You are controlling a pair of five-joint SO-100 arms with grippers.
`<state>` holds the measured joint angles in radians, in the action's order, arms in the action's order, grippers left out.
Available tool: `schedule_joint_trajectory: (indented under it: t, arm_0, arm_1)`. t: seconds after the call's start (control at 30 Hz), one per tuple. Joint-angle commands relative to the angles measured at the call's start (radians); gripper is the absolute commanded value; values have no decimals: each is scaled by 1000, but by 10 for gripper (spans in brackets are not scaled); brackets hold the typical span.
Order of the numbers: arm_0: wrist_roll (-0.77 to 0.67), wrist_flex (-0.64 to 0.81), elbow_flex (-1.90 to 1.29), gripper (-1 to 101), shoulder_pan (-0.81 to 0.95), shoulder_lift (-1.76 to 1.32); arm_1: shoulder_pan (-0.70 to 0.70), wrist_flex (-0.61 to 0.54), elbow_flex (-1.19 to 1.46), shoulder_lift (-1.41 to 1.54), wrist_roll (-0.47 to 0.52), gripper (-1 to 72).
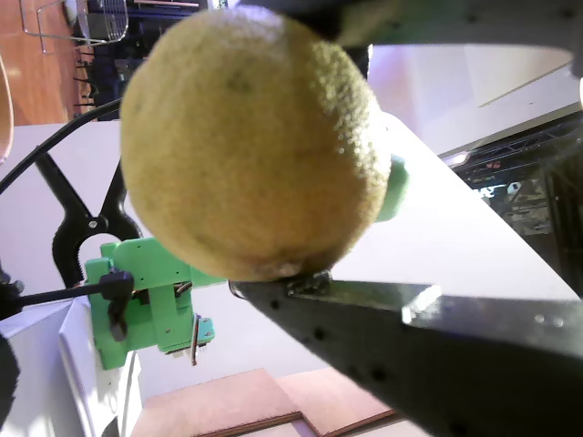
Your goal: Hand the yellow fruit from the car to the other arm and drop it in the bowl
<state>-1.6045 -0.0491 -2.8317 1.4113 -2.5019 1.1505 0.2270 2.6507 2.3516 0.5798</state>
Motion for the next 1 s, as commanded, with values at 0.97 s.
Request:
schedule_joint_trajectory:
  t: [0.97]
  arm_0:
    - [6, 149, 38, 1, -8, 89]
  arm_1:
    - [-2, -144, -18, 38, 51, 308]
